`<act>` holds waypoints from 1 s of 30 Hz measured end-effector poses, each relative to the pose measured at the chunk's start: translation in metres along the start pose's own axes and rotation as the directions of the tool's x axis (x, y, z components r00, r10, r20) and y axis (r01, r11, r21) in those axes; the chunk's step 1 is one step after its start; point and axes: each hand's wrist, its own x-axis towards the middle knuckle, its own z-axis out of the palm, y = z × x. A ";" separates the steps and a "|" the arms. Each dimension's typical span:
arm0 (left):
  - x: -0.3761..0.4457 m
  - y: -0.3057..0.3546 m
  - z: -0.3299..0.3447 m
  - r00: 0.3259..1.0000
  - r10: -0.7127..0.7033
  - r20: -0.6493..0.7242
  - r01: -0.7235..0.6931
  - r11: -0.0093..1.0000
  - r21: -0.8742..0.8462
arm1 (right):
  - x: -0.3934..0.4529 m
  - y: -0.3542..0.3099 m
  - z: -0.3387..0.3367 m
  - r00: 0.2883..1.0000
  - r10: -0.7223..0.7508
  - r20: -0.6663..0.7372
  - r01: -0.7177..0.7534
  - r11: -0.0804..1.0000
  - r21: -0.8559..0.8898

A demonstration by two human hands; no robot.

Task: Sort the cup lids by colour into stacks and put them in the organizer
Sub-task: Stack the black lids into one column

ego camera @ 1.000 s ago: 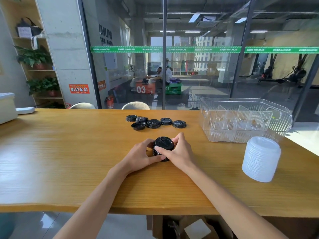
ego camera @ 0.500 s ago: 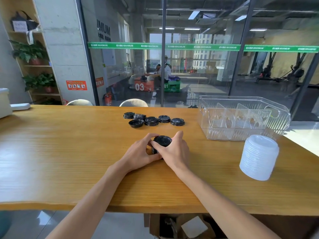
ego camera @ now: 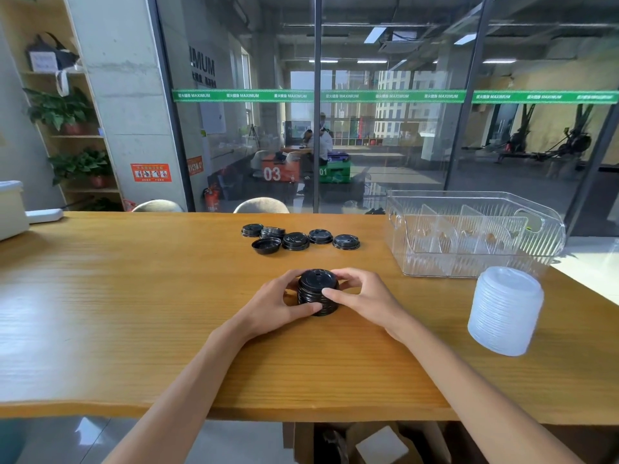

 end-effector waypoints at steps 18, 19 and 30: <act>-0.001 0.000 -0.001 1.000 -0.001 0.011 0.000 1.000 0.010 | 0.004 0.016 0.005 0.997 -0.065 -0.046 0.059 0.990 -0.126; -0.001 0.000 -0.001 1.000 0.009 0.014 -0.010 1.000 0.014 | 0.005 0.016 0.005 0.997 -0.065 -0.039 0.060 0.990 -0.129; -0.003 0.001 -0.001 0.999 -0.049 0.005 0.045 0.949 0.311 | 0.001 0.017 0.004 0.996 -0.087 -0.008 0.086 0.994 -0.060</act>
